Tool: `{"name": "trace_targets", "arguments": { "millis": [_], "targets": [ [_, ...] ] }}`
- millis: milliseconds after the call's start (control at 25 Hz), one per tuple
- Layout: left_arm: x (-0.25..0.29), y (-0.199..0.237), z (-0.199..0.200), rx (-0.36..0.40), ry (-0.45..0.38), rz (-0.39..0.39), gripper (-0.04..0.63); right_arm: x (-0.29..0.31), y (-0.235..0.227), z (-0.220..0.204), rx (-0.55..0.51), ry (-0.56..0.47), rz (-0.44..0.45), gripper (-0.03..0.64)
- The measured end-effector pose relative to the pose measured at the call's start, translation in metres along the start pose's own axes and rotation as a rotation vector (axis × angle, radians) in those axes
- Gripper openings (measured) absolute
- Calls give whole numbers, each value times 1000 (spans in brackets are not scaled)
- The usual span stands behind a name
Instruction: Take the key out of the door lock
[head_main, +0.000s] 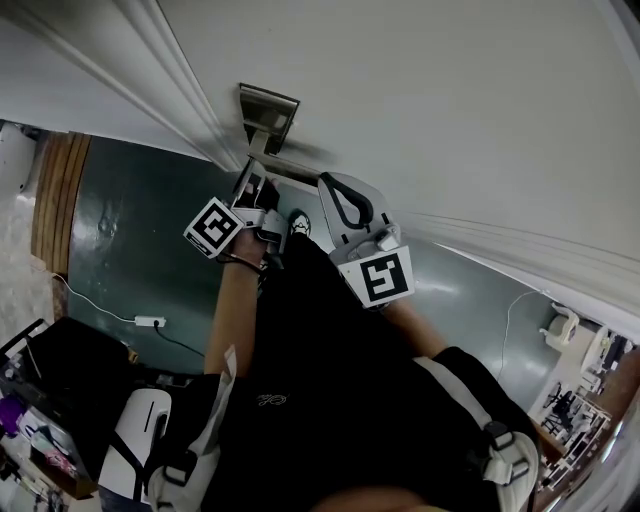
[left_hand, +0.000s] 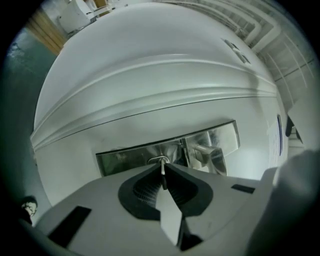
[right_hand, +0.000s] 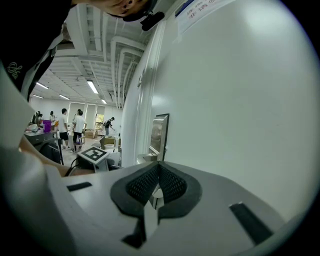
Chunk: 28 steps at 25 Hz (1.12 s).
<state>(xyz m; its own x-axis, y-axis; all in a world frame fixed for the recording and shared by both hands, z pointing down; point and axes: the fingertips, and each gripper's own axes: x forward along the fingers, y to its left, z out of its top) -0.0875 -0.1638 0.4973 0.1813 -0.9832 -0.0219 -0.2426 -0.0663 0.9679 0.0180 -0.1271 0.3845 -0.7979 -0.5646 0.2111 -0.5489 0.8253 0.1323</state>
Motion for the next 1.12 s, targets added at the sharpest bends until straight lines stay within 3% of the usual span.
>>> {"name": "trace_targets", "arguments": {
  "millis": [360,800,1120],
  "targets": [
    [-2,0,1,-35,-32,19,37,-5,5,4,-18,-5,9,9],
    [-6,5,0,-67,-8,40,37,-11,-4,2,-9,-1,-23,9],
    [-2,5,3,-110,-44,11,35,-11,-2,-5,-12,27,-11,9]
  ]
}}
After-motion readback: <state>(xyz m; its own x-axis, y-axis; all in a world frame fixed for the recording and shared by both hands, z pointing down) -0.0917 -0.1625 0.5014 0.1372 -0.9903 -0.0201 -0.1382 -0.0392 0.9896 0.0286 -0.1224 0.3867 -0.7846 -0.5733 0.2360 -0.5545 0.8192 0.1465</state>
